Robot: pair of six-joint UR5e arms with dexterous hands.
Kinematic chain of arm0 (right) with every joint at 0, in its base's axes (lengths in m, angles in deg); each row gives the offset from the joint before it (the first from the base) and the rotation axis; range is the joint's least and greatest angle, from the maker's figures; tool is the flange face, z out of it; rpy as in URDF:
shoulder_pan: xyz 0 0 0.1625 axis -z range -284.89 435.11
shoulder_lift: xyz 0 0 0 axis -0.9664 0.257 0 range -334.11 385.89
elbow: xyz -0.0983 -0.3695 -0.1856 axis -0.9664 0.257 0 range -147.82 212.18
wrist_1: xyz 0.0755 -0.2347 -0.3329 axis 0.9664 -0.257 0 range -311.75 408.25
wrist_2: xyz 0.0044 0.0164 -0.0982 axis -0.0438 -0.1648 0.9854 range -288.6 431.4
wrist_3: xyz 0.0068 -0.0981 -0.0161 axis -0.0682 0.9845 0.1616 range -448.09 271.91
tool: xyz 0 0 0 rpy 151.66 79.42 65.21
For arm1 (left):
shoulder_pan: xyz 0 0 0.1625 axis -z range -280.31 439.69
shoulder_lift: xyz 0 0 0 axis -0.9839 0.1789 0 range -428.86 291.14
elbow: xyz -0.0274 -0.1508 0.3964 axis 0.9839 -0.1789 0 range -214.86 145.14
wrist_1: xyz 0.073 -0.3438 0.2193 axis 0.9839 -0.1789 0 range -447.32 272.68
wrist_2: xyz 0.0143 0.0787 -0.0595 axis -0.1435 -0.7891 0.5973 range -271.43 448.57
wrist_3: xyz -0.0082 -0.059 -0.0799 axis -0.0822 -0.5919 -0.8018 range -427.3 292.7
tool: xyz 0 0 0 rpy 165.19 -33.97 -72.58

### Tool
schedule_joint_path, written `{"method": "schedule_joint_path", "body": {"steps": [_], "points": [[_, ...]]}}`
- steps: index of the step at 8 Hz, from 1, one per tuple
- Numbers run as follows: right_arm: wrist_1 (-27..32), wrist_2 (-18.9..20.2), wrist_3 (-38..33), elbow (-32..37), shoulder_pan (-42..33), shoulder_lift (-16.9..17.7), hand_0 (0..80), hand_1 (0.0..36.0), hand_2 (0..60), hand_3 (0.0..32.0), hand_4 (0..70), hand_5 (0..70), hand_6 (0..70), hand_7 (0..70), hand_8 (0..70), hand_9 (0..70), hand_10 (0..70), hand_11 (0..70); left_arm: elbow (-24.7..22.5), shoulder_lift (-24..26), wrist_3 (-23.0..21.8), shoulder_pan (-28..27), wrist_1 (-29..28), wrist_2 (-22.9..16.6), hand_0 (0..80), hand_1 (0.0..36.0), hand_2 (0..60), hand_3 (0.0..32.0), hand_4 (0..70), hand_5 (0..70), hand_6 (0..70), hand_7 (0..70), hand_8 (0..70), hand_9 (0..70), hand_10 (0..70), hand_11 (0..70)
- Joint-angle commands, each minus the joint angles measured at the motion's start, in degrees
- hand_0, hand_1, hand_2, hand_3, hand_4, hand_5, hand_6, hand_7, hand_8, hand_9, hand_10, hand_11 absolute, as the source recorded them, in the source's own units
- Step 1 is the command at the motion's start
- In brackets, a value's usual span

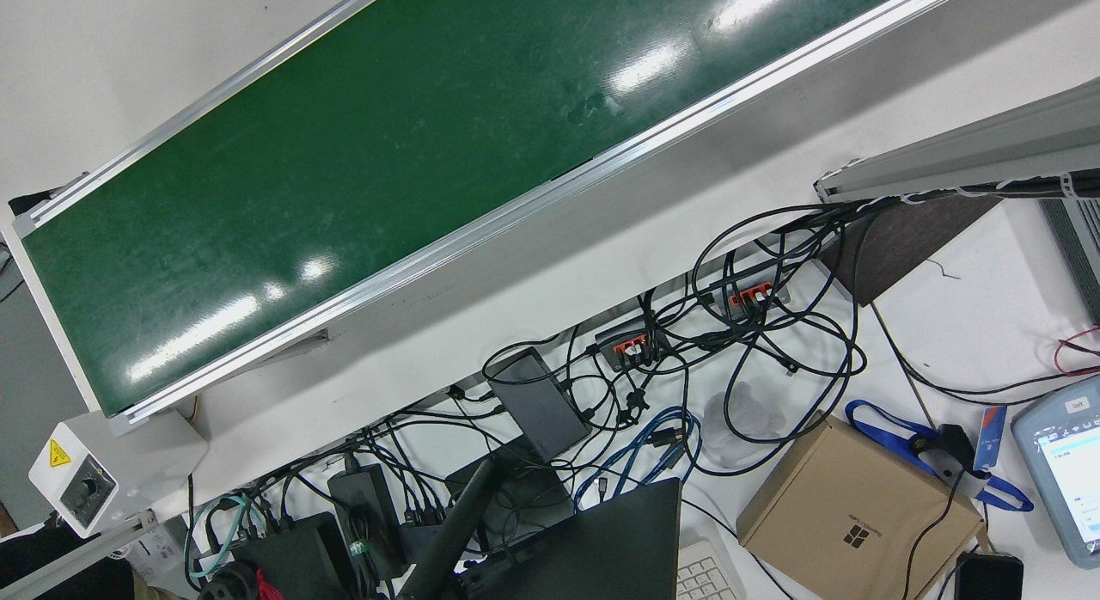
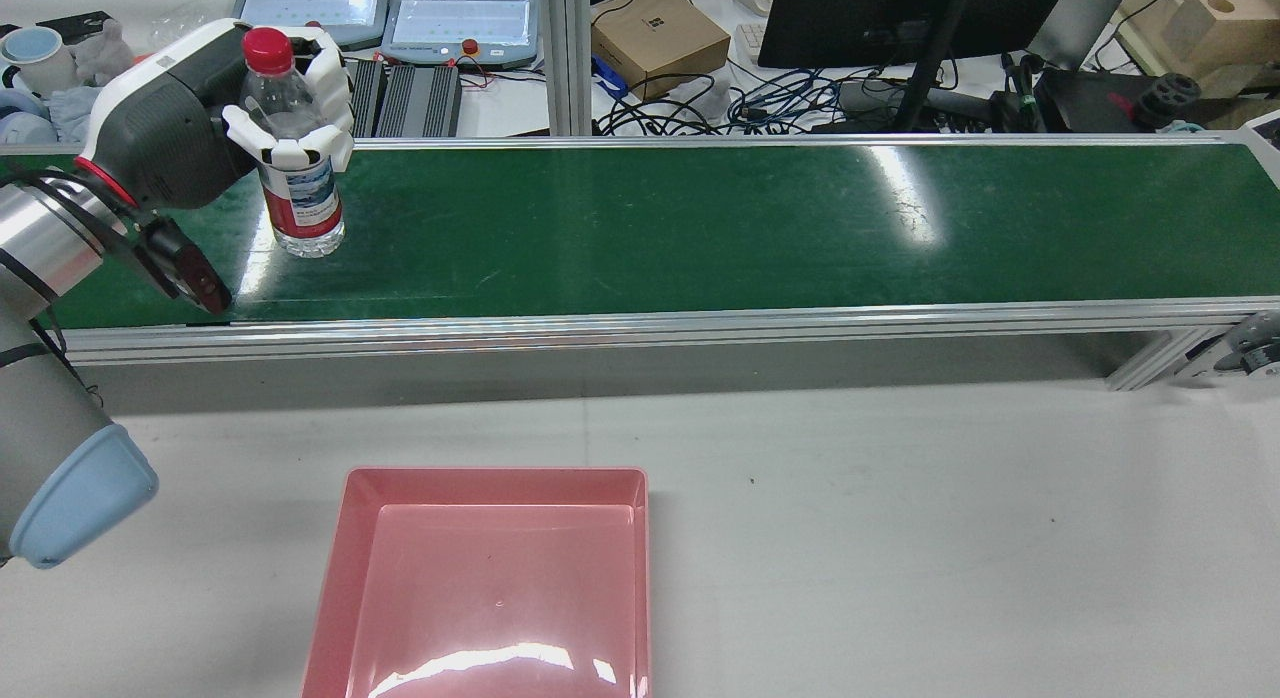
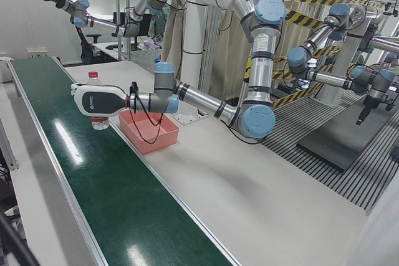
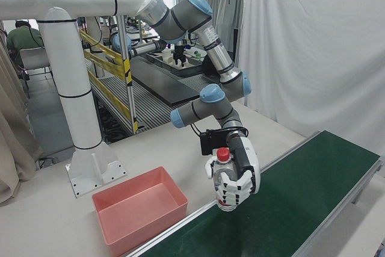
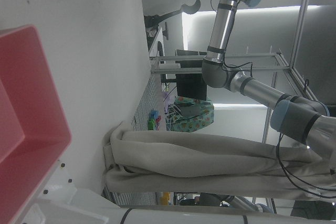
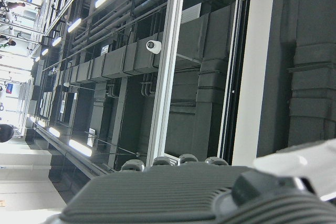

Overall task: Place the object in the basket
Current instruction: 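Lift the bottle off the conveyor and carry it over the pink basket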

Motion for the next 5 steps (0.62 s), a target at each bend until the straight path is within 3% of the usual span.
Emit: {"method": "schedule_joint_path", "body": {"steps": [1,3,5], "points": [[0.00,0.00,0.00,0.00,0.00,0.00,0.0,0.0,0.0,0.0,0.0,0.0,0.0,0.0,0.0,0.0,0.0,0.0,-6.88,-0.35,1.07,-8.91,3.47,-0.17,72.6,23.0,56.2,0.0,70.0,70.0,70.0,70.0,70.0,70.0,70.0,70.0],[0.00,0.00,0.00,0.00,0.00,0.00,0.0,0.0,0.0,0.0,0.0,0.0,0.0,0.0,0.0,0.0,0.0,0.0,-9.09,-0.35,5.36,-16.11,5.49,0.09,77.7,24.6,56.3,0.0,70.0,70.0,70.0,70.0,70.0,70.0,70.0,70.0],[0.00,0.00,0.00,0.00,-0.09,0.00,0.0,0.0,0.0,0.0,0.0,0.0,0.0,0.0,0.0,0.0,0.0,0.0,-9.80,0.09,5.82,-19.31,6.47,0.62,80.0,26.0,56.9,0.0,67.8,70.0,70.0,70.0,70.0,70.0,70.0,70.0]]}}
